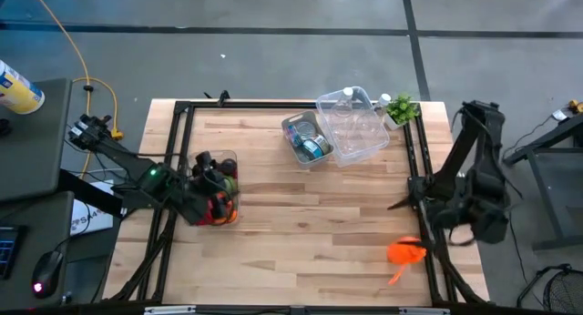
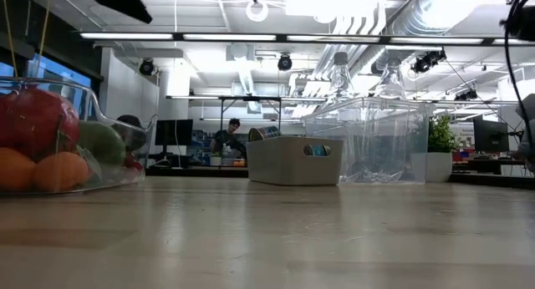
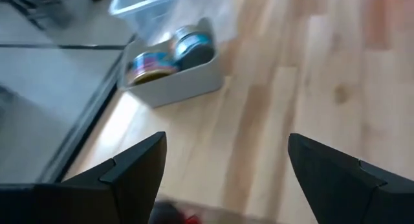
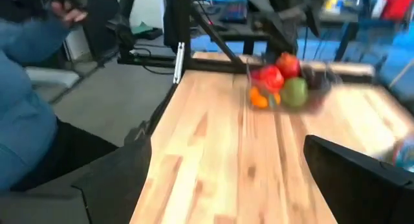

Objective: Pick & Place Food Item
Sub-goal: Put the orange tumbler into the right transparent bin

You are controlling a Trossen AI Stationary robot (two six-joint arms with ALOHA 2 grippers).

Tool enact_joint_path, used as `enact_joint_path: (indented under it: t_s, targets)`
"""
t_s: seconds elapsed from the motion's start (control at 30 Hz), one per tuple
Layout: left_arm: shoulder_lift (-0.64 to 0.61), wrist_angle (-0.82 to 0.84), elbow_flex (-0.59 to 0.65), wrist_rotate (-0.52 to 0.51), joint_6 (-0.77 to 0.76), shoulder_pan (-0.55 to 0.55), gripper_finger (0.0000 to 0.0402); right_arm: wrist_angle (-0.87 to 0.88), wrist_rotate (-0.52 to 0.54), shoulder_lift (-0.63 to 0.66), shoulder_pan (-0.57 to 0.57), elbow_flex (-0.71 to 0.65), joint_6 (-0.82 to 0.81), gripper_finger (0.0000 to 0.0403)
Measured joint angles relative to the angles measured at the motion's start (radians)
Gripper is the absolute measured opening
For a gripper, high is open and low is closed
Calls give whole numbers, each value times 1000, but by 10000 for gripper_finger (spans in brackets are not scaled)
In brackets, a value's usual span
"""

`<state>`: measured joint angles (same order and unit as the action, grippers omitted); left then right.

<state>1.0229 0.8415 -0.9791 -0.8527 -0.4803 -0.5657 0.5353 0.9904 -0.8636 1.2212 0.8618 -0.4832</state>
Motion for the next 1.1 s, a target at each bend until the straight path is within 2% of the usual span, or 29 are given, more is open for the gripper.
enact_joint_path:
  t_s: [0.1, 0.23, 0.47, 0.7, 1.1]
  targets:
    - [0, -92, 0, 55, 51, 7, 313, 38, 12, 75, 36, -64, -69, 391]
    - [0, -192, 0, 114, 118, 9, 313, -54, 9, 116, 112, -153, -73, 391]
    - [0, -268, 0, 122, 124, 9, 313, -128, 112, 96, 272, -291, -165, 391]
    - [0, -334, 0, 121, 123, 9, 313, -147, 189, 74, 406, -355, -276, 391]
    - [21, -435, 0, 119, 151, 9, 313, -179, 191, 8, 447, -429, -350, 391]
